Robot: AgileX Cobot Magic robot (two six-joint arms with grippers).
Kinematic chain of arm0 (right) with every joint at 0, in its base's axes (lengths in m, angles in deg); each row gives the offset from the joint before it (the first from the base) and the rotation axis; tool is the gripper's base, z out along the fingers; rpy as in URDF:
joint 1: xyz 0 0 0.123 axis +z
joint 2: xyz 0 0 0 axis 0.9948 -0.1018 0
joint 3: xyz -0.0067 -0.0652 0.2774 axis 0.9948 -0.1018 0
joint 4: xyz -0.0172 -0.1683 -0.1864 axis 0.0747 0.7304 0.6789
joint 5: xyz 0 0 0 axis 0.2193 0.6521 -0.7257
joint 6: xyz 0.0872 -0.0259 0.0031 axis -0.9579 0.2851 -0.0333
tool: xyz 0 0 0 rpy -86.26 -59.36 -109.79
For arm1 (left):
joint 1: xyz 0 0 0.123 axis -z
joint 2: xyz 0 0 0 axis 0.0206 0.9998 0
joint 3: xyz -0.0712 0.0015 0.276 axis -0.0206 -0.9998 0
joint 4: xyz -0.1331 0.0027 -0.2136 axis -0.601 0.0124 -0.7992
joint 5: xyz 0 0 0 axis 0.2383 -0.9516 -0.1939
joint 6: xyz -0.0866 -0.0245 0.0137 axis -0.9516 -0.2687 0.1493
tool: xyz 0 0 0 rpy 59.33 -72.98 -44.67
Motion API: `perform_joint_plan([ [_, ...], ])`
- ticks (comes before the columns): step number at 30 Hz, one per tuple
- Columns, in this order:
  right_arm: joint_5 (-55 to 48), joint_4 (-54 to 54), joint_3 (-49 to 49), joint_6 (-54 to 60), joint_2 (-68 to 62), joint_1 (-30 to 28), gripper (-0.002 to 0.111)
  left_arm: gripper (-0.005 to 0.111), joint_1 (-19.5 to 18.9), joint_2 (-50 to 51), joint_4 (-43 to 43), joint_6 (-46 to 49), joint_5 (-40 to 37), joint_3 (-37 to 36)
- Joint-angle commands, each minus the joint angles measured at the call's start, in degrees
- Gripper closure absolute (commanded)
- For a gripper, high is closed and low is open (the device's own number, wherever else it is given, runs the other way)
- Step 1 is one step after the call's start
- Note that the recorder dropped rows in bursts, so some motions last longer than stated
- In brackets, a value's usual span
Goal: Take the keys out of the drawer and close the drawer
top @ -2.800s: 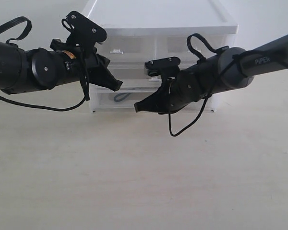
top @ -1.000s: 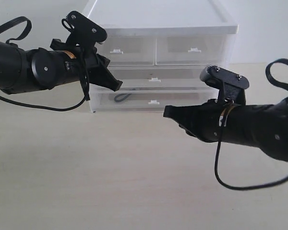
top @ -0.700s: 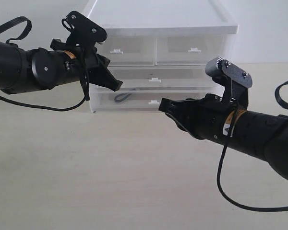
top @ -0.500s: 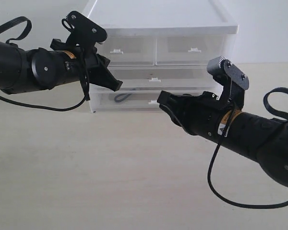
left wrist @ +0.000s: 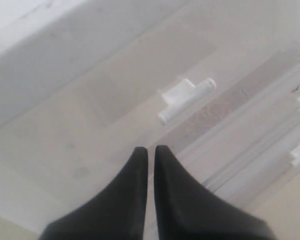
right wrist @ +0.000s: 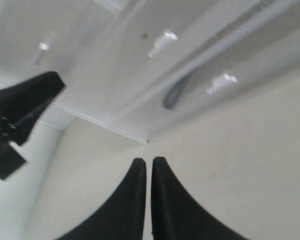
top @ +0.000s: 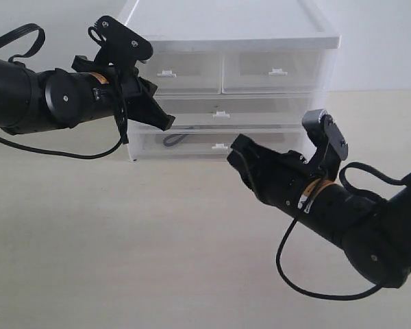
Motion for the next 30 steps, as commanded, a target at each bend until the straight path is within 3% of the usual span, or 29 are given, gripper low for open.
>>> perform_joint_plan([
  [1,-10.2,0.3,1.6,5.8,-0.4,-0.1,0.108,0.103,-2.8,1.1,-4.0,-0.4,21.1,1.3],
  [5,-14.1,4.6,6.0,10.8,-0.4,0.0,0.108,0.103,-2.8,1.1,-4.0,-0.4,21.1,1.3],
  [11,-35.9,7.1,15.6,18.1,-0.4,0.0,0.108,0.103,-2.8,1.1,-4.0,-0.4,21.1,1.3],
  [19,-47.4,6.9,22.6,32.6,-0.4,0.0,0.108,0.103,-2.8,1.1,-4.0,-0.4,21.1,1.3],
  [30,-64.2,7.2,30.2,33.7,-0.4,0.2,0.108,0.103,-2.8,1.1,-4.0,-0.4,21.1,1.3],
])
